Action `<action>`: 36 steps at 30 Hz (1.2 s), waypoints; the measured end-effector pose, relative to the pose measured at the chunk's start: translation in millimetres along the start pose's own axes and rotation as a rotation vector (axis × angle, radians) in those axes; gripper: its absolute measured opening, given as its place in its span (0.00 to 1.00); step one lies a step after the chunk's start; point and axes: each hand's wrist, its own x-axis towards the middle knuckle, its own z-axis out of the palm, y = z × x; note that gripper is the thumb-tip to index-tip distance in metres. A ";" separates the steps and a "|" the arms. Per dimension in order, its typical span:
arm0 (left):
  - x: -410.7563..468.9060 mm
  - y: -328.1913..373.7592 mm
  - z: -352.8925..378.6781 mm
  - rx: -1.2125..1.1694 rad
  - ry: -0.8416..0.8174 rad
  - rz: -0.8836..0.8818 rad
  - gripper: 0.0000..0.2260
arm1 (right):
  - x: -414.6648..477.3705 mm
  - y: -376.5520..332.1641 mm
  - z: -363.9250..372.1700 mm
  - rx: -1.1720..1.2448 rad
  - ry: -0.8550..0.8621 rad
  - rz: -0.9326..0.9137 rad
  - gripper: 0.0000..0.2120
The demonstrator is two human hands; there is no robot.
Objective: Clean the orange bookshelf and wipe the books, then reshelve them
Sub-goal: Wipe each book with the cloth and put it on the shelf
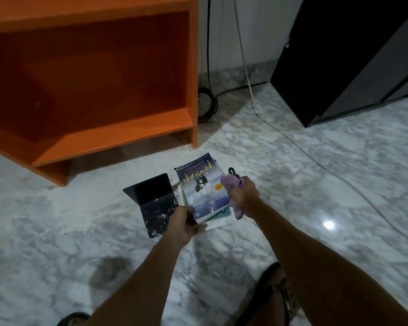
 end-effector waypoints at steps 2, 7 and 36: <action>-16.1 4.8 1.5 -0.115 -0.090 -0.013 0.05 | -22.4 -17.1 -9.4 0.046 -0.015 -0.007 0.15; -58.9 22.4 8.7 -0.132 -0.196 0.089 0.06 | -65.7 -48.2 -31.8 0.397 -0.095 -0.105 0.16; -251.3 114.1 6.9 0.189 -0.647 0.760 0.26 | -193.5 -202.6 -20.2 -0.319 0.296 -1.214 0.19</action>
